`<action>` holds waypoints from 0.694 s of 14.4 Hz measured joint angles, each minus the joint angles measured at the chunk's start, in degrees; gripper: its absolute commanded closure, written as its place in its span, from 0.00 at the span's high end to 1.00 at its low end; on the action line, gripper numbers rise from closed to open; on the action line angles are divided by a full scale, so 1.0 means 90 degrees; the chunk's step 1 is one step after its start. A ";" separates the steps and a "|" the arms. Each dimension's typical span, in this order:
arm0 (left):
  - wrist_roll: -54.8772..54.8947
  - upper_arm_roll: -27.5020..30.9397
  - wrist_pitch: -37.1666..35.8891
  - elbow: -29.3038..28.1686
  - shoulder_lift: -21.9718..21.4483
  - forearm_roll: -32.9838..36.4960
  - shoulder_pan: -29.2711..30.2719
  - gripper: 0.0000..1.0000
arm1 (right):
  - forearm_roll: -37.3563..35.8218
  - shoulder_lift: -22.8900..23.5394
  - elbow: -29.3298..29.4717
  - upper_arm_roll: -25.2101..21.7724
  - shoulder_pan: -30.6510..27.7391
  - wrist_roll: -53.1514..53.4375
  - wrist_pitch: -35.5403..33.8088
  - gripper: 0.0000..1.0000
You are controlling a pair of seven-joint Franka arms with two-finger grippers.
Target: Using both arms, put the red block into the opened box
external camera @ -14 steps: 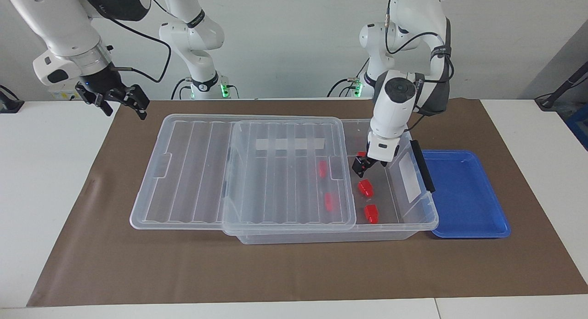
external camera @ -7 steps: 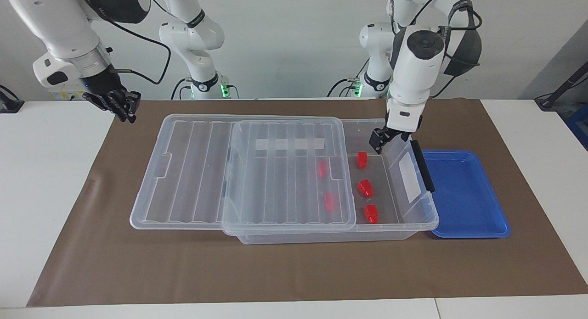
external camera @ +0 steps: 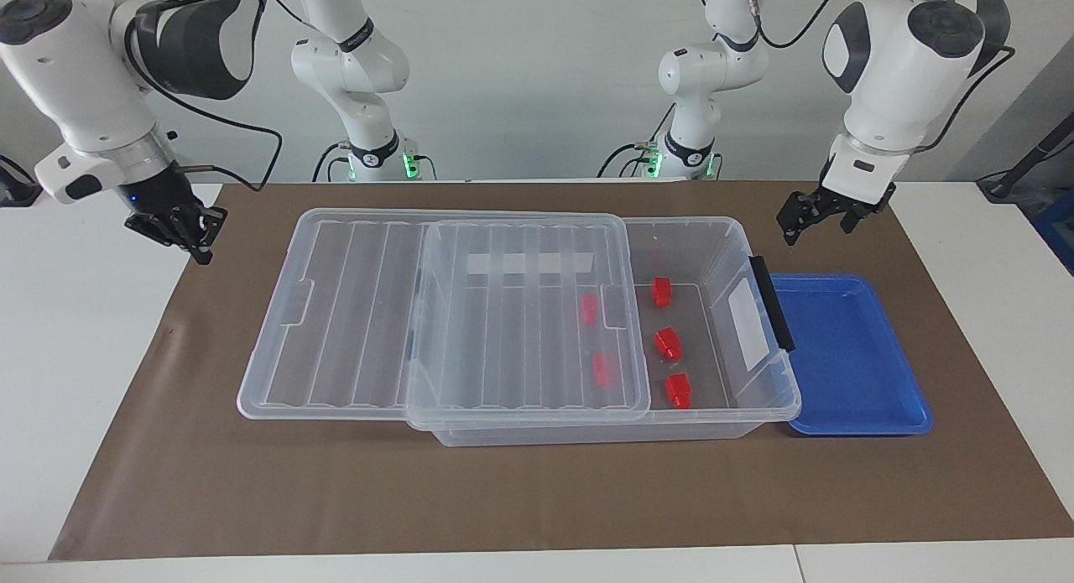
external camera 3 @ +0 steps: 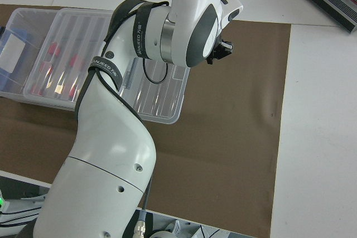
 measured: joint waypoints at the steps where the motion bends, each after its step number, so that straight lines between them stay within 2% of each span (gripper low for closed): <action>1: 0.0111 0.0021 -0.0008 0.0000 -0.0002 0.0000 0.0010 1.00 | 0.0001 0.0115 -0.0064 0.0012 0.0001 -0.0075 0.0256 0.00; 7: 0.0620 0.0108 -0.0026 -0.0001 -0.0003 0.0000 0.0100 1.00 | 0.0581 0.0989 -0.0127 0.0105 0.0089 -0.0268 0.1411 0.00; 10: 0.0720 0.0112 -0.0027 0.0001 -0.0017 0.0000 0.0132 1.00 | 0.0586 0.1069 -0.0120 0.0138 0.0240 -0.0268 0.1467 0.00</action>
